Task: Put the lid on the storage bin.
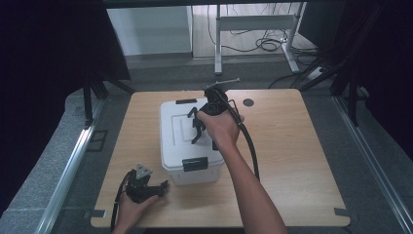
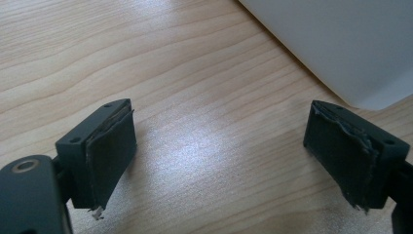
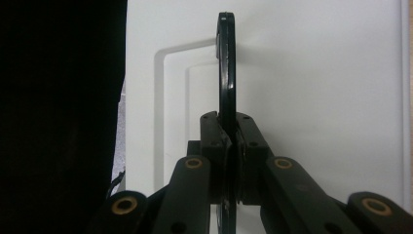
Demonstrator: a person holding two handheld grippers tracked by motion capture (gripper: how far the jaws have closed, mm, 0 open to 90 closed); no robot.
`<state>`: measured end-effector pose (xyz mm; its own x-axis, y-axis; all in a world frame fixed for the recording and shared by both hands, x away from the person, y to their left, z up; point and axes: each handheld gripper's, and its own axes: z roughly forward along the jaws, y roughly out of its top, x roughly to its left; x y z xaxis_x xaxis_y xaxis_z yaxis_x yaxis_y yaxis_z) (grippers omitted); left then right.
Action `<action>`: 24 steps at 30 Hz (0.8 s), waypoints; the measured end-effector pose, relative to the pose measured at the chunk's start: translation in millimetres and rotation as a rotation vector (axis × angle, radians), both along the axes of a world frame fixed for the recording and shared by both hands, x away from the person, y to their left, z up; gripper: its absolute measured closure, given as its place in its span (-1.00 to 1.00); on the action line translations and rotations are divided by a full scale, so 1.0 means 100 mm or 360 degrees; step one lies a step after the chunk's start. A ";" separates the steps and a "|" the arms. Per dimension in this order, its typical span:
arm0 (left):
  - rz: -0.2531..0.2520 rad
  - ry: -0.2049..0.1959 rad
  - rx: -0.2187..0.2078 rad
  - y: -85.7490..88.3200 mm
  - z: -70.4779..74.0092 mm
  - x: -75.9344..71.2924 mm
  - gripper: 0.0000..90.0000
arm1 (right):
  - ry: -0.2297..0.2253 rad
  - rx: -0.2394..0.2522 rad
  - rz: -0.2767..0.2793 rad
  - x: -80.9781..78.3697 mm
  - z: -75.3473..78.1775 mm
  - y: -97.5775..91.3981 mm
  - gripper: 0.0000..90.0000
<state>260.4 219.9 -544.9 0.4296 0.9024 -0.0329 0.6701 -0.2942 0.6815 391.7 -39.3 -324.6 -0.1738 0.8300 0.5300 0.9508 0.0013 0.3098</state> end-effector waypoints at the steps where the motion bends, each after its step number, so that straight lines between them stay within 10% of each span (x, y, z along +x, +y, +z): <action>1: 0.0000 0.0000 0.0000 0.00 0.00 0.00 -0.74 | 0.0007 -0.0004 -0.0009 0.01 -0.01 0.00 0.88; 24: 0.0005 -0.0001 0.0002 0.00 0.00 -0.02 -0.73 | 0.0089 -0.0047 -0.0045 0.14 -0.16 0.06 0.88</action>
